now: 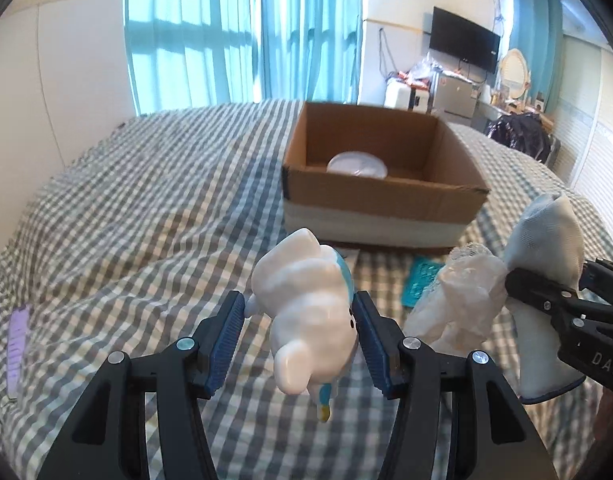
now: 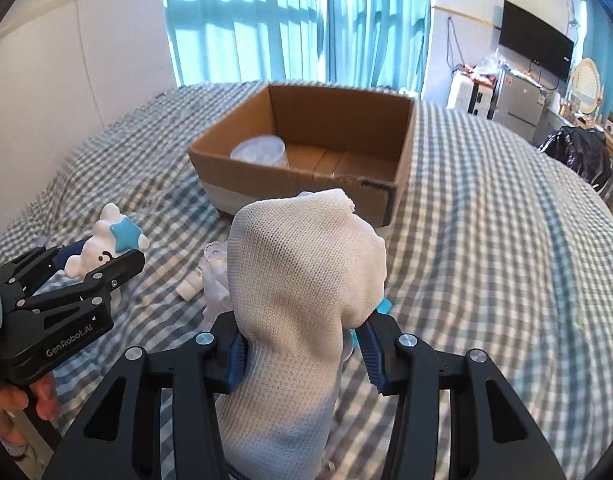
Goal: Organize objects
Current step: 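Lift the plush toy and sock over the box and open both tools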
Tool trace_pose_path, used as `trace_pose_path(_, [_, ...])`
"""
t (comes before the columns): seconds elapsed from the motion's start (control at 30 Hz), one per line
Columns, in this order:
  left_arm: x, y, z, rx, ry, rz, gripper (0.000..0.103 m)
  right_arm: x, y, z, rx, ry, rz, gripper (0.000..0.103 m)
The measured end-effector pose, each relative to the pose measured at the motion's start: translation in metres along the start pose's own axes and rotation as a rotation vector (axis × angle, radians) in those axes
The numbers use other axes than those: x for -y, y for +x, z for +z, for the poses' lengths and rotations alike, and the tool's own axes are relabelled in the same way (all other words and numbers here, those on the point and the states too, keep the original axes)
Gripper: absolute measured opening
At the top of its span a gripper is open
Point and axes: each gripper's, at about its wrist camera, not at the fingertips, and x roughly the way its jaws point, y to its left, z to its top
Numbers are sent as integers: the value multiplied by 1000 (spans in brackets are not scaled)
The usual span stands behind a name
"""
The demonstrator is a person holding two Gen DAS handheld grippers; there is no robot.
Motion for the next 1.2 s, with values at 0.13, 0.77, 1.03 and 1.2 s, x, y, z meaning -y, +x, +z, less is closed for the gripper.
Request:
trace_pose_path(0.13, [11,-22,4,33,17,-9,57,-1,-23,1,32,11,4,47])
trace_pose_path(0.77, [19,-44,54,97,30,-44,57,17,-73,52,137,-2,14,47])
trace_pose_path(1.03, [23,-29,107,153,50,-48,57,27,-75,115,215,-17,-7,47])
trace_pose_path(1.2, [29,-4,131,165,68,-54,57,30,-56,150,234,-26,-11,47])
